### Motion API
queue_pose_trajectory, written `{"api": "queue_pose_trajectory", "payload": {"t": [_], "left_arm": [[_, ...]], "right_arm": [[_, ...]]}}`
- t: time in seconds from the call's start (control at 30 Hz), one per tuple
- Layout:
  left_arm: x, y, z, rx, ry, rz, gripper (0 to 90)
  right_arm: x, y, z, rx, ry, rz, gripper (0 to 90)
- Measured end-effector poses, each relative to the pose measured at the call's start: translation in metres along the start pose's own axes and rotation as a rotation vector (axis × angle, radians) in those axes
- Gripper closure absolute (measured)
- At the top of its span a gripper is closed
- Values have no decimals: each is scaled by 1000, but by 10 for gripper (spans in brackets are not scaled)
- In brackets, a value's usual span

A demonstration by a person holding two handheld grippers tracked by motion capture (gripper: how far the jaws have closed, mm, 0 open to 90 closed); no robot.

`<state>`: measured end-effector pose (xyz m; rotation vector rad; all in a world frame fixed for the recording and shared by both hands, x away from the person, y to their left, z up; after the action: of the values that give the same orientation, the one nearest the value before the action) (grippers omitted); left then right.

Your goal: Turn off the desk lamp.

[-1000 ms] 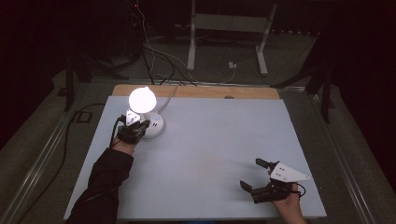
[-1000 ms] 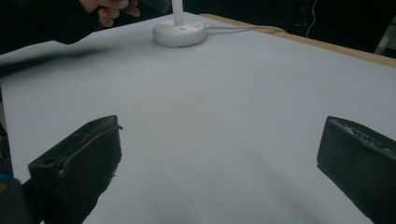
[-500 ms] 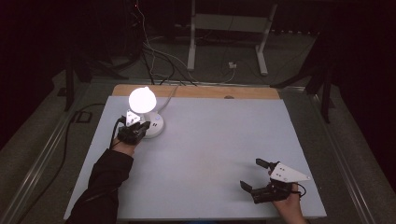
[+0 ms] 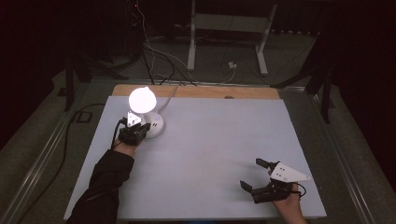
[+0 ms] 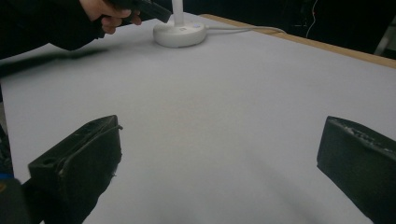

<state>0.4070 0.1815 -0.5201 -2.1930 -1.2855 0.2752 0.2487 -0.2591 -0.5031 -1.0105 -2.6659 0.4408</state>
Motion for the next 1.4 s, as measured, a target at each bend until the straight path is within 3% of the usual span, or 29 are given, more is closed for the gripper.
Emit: {"api": "queue_pose_trajectory", "payload": {"t": [1.1, 1.4], "left_arm": [[0, 9, 6, 18, 7, 2, 900], [-4, 9, 6, 32, 68, -19, 900]], "right_arm": [[0, 1, 0, 7, 0, -3, 0], [1, 3, 2, 18, -1, -3, 0]]}}
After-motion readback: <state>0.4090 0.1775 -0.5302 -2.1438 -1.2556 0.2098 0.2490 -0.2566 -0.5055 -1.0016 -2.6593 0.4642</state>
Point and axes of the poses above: each handheld gripper's, and its own axes: y roughly forward along the jaws, z roughly out of its underside, x roughly to its left, the point moved 3 cm from there along y, roughly forward along the jaws, and after that the axes turned 6 degrees about y, right-handed, at the moved point
